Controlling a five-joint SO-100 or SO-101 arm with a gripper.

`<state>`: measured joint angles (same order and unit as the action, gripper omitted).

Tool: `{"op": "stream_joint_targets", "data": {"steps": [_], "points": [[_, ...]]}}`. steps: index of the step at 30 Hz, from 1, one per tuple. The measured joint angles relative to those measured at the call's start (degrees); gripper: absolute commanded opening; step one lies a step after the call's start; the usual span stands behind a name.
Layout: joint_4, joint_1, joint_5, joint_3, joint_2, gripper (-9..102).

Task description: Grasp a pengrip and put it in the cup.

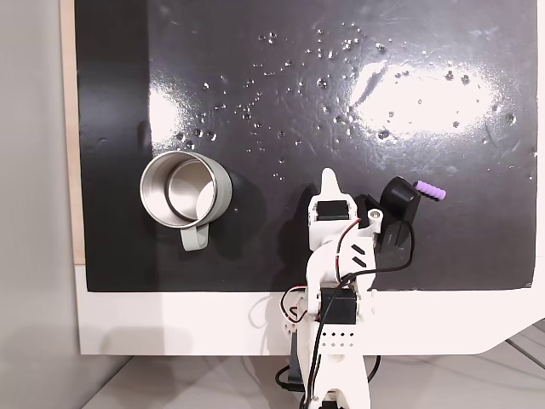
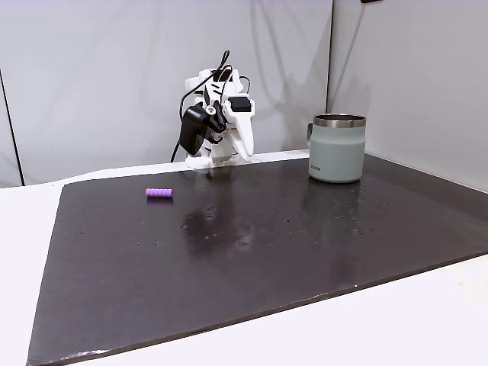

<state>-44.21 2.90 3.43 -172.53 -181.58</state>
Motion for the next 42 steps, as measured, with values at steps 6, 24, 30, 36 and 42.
{"op": "stream_joint_targets", "data": {"steps": [6, 24, 30, 36, 42], "points": [[0.00, 0.79, -0.53, 0.00, 0.00, 0], [-7.03, 1.76, 0.79, 13.89, 2.29, 0], [-14.85, 2.90, 1.58, 31.29, 11.60, 0], [-25.58, 7.03, 1.76, 47.11, 21.36, 0], [-35.77, 14.85, 1.76, 60.91, 32.43, 1]]}}
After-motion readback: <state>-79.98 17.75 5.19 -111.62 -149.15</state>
